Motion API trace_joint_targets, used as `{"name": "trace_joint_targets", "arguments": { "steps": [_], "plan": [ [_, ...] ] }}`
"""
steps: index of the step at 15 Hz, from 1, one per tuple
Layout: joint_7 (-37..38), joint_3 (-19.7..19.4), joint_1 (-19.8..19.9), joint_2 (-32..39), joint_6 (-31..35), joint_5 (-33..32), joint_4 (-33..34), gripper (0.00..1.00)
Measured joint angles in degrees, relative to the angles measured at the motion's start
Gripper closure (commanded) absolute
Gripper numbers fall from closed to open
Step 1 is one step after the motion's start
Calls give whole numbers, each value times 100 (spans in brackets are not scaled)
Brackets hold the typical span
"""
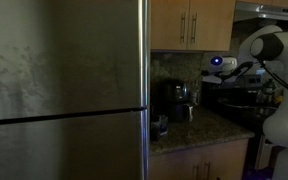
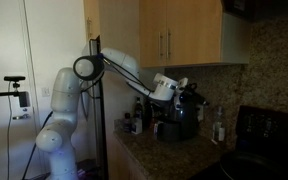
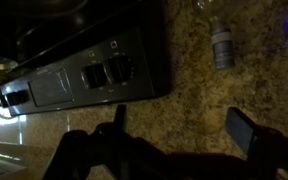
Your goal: Move the bottle from against the wall to in front of the air fryer
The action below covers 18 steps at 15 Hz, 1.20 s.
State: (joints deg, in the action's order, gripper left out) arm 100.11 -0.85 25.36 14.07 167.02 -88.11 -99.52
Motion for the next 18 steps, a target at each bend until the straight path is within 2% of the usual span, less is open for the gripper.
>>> {"name": "trace_joint_targets", "arguments": {
  "steps": [1, 2, 7, 11, 15, 18],
  "plan": [
    [412, 7, -111, 175, -107, -432, 289, 0],
    [553, 12, -169, 274, -140, -498, 414, 0],
    [529, 5, -159, 289, -190, -501, 396, 0],
    [485, 52, -429, 761, -773, -672, 546, 0],
    [472, 63, -721, 1429, -1329, -678, 1090, 0],
    [472, 61, -800, 1828, -1574, -682, 1636, 0]
  ]
}}
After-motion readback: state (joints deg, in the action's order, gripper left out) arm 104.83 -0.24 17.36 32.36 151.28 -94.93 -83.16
